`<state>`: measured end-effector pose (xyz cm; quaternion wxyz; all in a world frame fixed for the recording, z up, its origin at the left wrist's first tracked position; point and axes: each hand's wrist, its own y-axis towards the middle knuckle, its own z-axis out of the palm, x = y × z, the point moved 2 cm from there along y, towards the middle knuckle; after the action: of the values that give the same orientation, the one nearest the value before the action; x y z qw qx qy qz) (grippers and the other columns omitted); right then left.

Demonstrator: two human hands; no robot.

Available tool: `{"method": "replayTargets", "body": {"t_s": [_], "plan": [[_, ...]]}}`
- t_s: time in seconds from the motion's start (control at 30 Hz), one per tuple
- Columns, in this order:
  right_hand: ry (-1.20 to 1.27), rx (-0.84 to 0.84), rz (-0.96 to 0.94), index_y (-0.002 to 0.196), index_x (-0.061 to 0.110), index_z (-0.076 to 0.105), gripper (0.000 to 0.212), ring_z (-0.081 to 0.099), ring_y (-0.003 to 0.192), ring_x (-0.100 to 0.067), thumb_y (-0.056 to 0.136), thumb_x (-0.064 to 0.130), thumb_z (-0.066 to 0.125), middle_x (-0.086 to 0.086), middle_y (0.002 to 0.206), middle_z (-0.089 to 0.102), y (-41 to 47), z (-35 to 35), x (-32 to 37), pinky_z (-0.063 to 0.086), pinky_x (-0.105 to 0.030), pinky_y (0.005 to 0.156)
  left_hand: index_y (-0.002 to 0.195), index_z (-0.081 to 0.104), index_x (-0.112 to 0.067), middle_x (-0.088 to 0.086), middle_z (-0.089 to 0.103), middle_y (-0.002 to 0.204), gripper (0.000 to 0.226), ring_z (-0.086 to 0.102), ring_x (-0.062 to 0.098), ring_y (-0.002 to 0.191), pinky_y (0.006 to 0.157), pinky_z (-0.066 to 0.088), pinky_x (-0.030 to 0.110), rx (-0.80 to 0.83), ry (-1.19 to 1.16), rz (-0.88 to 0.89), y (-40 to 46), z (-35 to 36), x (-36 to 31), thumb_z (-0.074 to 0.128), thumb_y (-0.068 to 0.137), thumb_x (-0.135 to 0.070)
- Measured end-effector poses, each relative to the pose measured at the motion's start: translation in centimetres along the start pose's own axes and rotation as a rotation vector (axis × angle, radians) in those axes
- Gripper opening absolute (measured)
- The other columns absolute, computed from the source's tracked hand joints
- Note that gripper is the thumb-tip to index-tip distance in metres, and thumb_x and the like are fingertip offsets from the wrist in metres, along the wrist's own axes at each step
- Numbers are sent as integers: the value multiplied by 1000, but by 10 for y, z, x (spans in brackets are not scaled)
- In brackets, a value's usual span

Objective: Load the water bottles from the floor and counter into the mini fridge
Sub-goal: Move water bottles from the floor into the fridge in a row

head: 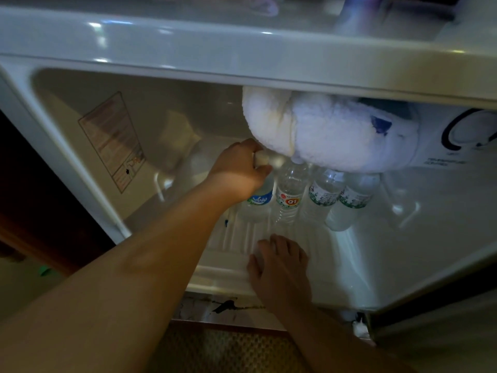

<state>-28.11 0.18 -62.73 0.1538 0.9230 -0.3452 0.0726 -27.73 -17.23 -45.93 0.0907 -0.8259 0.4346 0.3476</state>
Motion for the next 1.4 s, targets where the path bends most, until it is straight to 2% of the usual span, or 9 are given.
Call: {"method": "replayTargets", "body": {"t_s": [0.23, 0.33, 0.43, 0.63, 0.8, 1.07, 1.17, 1.27, 1.4], "plan": [[-1, 5, 8, 111, 29, 60, 33, 48, 116, -29, 92, 52, 48, -2, 122, 56, -1, -2, 1, 37, -48, 100, 99, 58, -22, -10, 45, 71, 18, 53, 18, 78, 65, 36, 26, -13, -20, -33, 3, 8, -2, 71, 93, -32], [5, 0, 15, 111, 29, 60, 32, 48, 116, -28, 91, 52, 49, -1, 121, 56, 0, -1, 1, 38, -48, 100, 116, 65, -15, -2, 55, 84, 31, 60, 22, 86, 71, 37, 26, -6, 4, -37, 2, 8, -7, 71, 93, -35], [18, -10, 16, 110, 29, 60, 32, 49, 115, -29, 91, 51, 50, -2, 120, 56, 0, 0, 1, 39, -49, 99, 115, 65, -15, 11, 68, 99, 32, 66, 31, 99, 77, 39, 28, -11, 63, -37, 0, 8, -8, 70, 92, -37], [15, -23, 18, 108, 28, 61, 31, 49, 113, -29, 90, 51, 51, -2, 118, 56, -2, 0, 1, 38, -48, 97, 126, 63, -23, 8, 70, 113, 46, 65, 30, 107, 95, 53, 42, -21, 120, -29, -3, 3, -7, 66, 88, -48], [18, 0, 16, 110, 29, 59, 33, 48, 114, -27, 90, 53, 49, -1, 119, 55, -1, 1, -1, 38, -47, 97, 127, 56, -28, 3, 68, 111, 59, 66, 29, 104, 92, 55, 42, -28, 126, -52, -7, 4, -4, 62, 78, -60], [53, -6, 12, 109, 29, 59, 33, 48, 114, -26, 90, 54, 50, 1, 119, 54, -1, 1, -3, 39, -47, 96, 140, 41, -24, 9, 62, 116, 68, 65, 30, 102, 82, 58, 40, -106, 128, -144, -49, 11, 12, 74, 86, -50], [67, -25, 10, 105, 28, 60, 31, 49, 110, -26, 87, 53, 54, 1, 114, 55, -1, 1, -4, 41, -46, 93, 140, 42, -25, 5, 61, 114, 67, 64, 23, 99, 78, 51, 32, -86, 102, -146, -83, 8, 16, 75, 87, -50], [58, -4, 18, 103, 28, 60, 32, 51, 107, -27, 86, 53, 53, 1, 111, 56, 1, 3, -7, 45, -46, 90, 136, 46, -31, -4, 60, 109, 57, 57, 4, 83, 66, 41, 18, -33, 86, -135, -126, -2, 21, 73, 89, -49], [70, -45, -83, 95, 29, 65, 21, 55, 98, -32, 82, 43, 55, -2, 103, 58, -1, -5, 0, 45, -45, 84, 107, 60, -39, -14, 60, 86, 23, 58, 2, 73, 68, 49, 24, 94, 210, -77, -194, -32, 47, 65, 91, -56]]}}
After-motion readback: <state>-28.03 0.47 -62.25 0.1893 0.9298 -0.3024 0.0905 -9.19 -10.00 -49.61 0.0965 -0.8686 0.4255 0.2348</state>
